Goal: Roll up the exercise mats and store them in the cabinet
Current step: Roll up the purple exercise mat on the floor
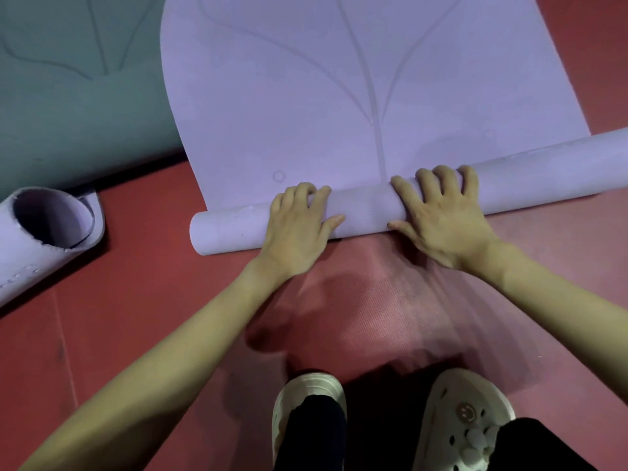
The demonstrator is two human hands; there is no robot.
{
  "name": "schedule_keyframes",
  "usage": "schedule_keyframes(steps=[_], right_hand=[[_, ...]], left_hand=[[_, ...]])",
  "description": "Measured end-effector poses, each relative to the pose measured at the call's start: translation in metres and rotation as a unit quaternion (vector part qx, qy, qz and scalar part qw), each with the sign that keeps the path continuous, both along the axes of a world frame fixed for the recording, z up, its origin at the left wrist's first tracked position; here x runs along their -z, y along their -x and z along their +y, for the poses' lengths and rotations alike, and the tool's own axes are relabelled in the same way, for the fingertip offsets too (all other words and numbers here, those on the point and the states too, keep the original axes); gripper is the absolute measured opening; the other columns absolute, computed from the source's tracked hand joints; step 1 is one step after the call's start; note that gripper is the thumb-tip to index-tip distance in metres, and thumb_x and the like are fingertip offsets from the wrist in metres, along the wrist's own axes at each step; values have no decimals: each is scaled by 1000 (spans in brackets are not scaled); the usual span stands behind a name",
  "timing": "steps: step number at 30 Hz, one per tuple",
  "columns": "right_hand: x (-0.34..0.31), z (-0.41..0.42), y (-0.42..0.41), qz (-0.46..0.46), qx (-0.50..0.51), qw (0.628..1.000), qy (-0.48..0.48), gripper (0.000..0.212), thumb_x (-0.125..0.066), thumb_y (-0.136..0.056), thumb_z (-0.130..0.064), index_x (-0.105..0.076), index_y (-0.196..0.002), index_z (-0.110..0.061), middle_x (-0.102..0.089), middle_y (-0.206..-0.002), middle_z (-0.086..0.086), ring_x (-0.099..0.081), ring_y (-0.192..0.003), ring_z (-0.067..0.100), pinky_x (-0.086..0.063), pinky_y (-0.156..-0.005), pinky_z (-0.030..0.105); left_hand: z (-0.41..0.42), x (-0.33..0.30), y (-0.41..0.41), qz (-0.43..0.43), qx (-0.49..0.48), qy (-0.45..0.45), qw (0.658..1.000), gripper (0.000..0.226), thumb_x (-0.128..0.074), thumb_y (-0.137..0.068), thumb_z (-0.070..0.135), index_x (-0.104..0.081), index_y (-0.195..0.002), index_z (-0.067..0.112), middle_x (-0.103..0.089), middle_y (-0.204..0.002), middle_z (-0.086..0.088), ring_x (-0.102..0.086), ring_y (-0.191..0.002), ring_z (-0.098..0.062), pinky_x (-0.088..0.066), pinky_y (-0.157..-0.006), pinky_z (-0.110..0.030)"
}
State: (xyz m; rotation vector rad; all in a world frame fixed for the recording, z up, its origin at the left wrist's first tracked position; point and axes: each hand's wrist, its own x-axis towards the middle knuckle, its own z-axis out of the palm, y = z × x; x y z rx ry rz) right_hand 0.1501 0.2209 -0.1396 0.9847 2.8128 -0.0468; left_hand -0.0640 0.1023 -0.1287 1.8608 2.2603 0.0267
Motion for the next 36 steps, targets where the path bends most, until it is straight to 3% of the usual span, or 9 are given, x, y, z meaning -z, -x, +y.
schedule_keyframes(steps=[5, 10, 15, 18, 22, 25, 28, 31, 36], right_hand=[[-12, 31, 20, -33, 1, 998, 62, 66, -28, -92, -64, -39, -140, -20, -49, -123, 17, -46, -112, 39, -26, -100, 55], [-18, 51, 30, -53, 1, 990, 129, 66, -26, -88, -67, -35, -141, -28, -47, -130, 10, -43, -117, 33, -24, -103, 48], [-5, 37, 21, 44, -3, 998, 43, 78, -12, -92, -67, -48, -139, -16, -56, -122, 20, -51, -110, 40, -29, -101, 57], [6, 15, 13, 80, 6, 996, -28, 64, -32, -97, -52, -40, -145, -10, -46, -136, 27, -41, -127, 44, -20, -109, 63], [12, 11, 8, 57, -11, 998, -36, 84, -45, -86, -59, -26, -151, -10, -34, -145, 28, -28, -137, 45, -9, -111, 64], [10, 24, 16, 39, -8, 999, -24, 90, -41, -82, -68, -29, -150, -11, -39, -139, 28, -33, -132, 45, -13, -108, 65], [7, 43, 27, 28, -14, 999, -9, 98, -31, -76, -78, -35, -146, -9, -46, -131, 27, -43, -121, 46, -20, -104, 66], [2, 57, 34, 9, -25, 1000, 0, 101, -34, -71, -81, -39, -143, -9, -51, -122, 26, -49, -109, 45, -28, -98, 65], [-4, 67, 37, -8, -68, 997, -27, 87, -27, -78, -74, -47, -131, -8, -56, -102, 24, -53, -84, 39, -39, -82, 52]], left_hand=[[-16, 10, -5, 47, -5, -31, 998, 72, -37, -93, 58, -39, -145, 10, -46, -138, -17, -42, -131, -32, -26, -113, -55], [4, 14, 13, 81, 9, 5, 997, 66, -39, -91, 57, -46, -140, 14, -55, -130, -9, -51, -119, -29, -35, -105, -49], [17, 6, 23, 75, 31, 7, 997, 70, -27, -88, 59, -45, -139, 15, -55, -127, -7, -50, -114, -30, -32, -102, -48], [27, 2, 30, 46, 37, 43, 997, 65, -33, -93, 59, -33, -145, 20, -45, -138, -3, -40, -124, -28, -23, -106, -43], [33, 3, 36, 26, 49, 57, 997, 64, -36, -94, 58, -29, -147, 22, -42, -140, -1, -37, -126, -27, -22, -105, -42], [34, 2, 34, 30, 21, 39, 999, 78, -18, -86, 65, -36, -145, 18, -47, -136, -7, -42, -123, -31, -27, -104, -44], [28, 6, 27, 62, -15, -24, 998, 76, -22, -90, 62, -39, -145, 11, -48, -134, -17, -43, -125, -35, -27, -110, -51], [25, 11, 29, 95, -17, -10, 995, 80, -27, -88, 69, -34, -148, 16, -47, -135, -21, -41, -128, -38, -22, -112, -59], [35, 6, 44, 113, 41, 1, 993, 80, -28, -89, 69, -48, -138, 10, -58, -110, -24, -56, -94, -39, -43, -90, -50]])
